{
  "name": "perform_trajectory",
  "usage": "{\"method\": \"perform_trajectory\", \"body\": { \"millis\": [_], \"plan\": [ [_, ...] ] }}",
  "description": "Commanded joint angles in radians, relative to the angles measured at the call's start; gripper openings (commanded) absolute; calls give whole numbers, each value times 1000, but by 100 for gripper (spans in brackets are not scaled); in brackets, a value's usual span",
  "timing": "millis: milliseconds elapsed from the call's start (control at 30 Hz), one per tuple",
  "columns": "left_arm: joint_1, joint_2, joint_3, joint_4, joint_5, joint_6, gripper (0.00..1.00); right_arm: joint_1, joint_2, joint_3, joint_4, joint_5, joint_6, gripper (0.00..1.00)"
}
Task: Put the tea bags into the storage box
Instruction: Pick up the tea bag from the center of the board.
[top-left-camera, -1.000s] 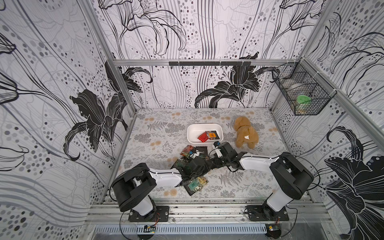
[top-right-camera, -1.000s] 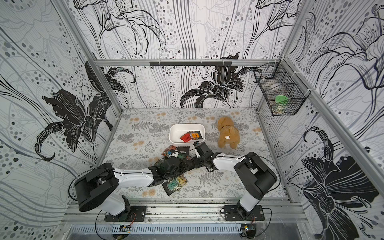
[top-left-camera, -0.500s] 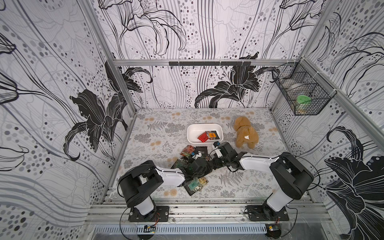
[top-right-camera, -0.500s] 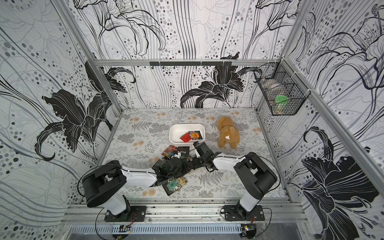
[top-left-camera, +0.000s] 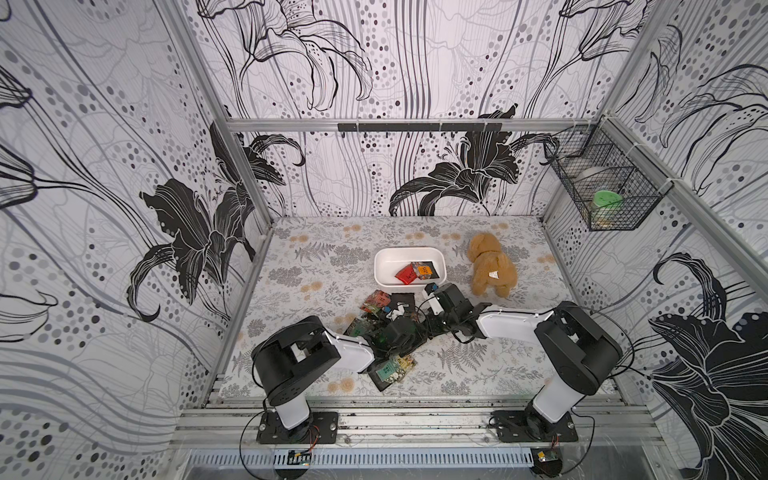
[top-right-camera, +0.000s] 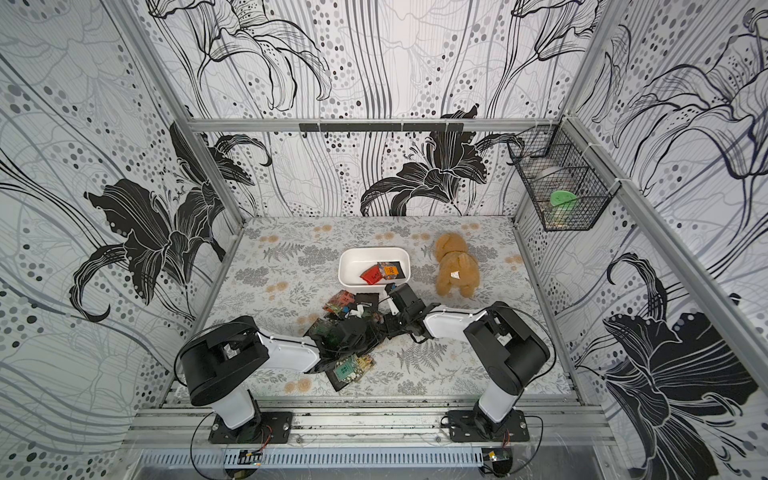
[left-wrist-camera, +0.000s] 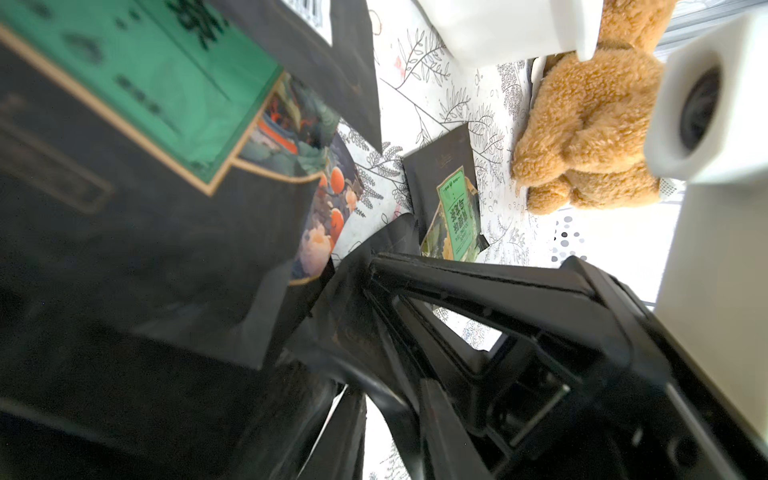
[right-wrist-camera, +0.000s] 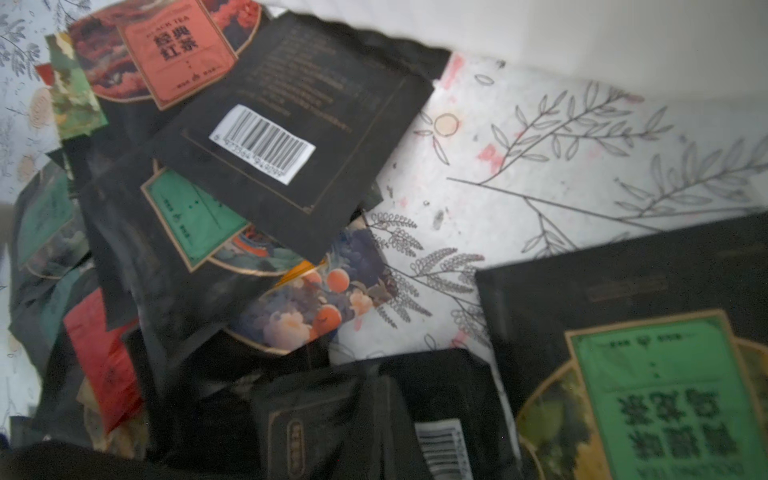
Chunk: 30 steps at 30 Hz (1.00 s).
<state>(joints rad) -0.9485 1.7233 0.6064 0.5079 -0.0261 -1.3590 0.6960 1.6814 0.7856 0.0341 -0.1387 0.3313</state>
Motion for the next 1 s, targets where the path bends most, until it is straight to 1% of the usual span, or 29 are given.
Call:
{"method": "perform_trajectory", "body": {
  "millis": [0, 233, 400, 467, 600, 733, 833, 967],
  "plan": [
    [-3, 18, 19, 69, -18, -16, 26, -5, 14, 9, -8, -57, 15, 0],
    [-4, 39, 8, 84, -24, -31, 20, -35, -6, -18, 33, -125, 33, 0],
    [-3, 33, -5, 83, -27, -37, 9, -39, -62, -47, 70, -140, 34, 0],
    [-4, 28, -11, 77, -29, -35, 5, -39, -87, -59, 78, -124, 34, 0],
    [-4, 8, -28, 63, -25, -29, 0, -39, -157, -88, 78, -49, 31, 0],
    [-5, -16, -40, 40, -30, -20, 0, -39, -227, -119, 57, 68, 37, 0],
    [-7, -36, -52, 28, -34, -10, 0, -39, -253, -121, 13, 185, 52, 0],
    [-15, -68, -45, -20, -34, 37, 0, -39, -312, -151, 13, 297, 82, 0]
  ]
}}
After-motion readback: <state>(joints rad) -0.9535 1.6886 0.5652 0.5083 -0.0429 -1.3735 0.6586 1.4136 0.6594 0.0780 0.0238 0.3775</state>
